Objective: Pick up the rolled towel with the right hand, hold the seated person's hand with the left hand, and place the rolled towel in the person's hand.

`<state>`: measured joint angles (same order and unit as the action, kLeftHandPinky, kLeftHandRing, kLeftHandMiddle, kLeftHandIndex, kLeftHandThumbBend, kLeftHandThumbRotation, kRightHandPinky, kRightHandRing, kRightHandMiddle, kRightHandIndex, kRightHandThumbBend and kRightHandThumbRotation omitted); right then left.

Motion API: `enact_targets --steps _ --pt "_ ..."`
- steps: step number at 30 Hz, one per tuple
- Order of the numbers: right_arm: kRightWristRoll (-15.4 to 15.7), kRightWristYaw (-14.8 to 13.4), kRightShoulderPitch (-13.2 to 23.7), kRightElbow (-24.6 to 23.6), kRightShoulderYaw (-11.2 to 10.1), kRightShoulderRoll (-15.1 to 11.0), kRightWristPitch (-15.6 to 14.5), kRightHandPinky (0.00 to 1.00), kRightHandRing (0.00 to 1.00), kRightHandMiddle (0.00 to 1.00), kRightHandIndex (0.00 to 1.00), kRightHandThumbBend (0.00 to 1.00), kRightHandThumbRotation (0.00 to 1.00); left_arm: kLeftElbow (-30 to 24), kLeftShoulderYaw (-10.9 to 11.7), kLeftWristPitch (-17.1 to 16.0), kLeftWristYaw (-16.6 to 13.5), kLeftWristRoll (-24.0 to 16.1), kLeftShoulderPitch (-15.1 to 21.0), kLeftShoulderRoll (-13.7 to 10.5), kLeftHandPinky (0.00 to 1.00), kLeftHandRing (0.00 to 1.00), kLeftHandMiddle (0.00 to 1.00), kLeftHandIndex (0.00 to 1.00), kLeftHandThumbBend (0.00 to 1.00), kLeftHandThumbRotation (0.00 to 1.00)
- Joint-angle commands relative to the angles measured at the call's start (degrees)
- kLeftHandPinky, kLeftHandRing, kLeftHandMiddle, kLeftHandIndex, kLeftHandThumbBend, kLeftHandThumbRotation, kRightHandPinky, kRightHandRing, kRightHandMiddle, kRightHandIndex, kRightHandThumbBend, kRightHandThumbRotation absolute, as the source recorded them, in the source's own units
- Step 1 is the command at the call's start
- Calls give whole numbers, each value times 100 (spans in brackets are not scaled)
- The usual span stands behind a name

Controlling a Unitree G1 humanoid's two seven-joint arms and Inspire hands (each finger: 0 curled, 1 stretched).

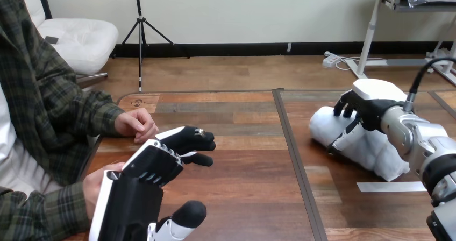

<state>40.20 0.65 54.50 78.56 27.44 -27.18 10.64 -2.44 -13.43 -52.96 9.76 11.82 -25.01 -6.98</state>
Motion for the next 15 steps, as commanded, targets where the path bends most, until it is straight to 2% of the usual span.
enact_targets --steps 1,6,15 --pt "-171 89 -402 36 -130 127 59 59 62 63 61 91 4 -287 18 -213 9 -2 62 219 58 68 69 68 89 57" --pt "-302 124 -442 13 -225 144 118 58 59 60 57 89 1 -319 21 -229 -27 -36 29 236 57 68 69 68 89 58" --pt "-468 140 -529 -46 -329 133 443 54 54 56 53 86 0 -362 -47 -260 38 91 51 173 56 68 69 68 88 59"
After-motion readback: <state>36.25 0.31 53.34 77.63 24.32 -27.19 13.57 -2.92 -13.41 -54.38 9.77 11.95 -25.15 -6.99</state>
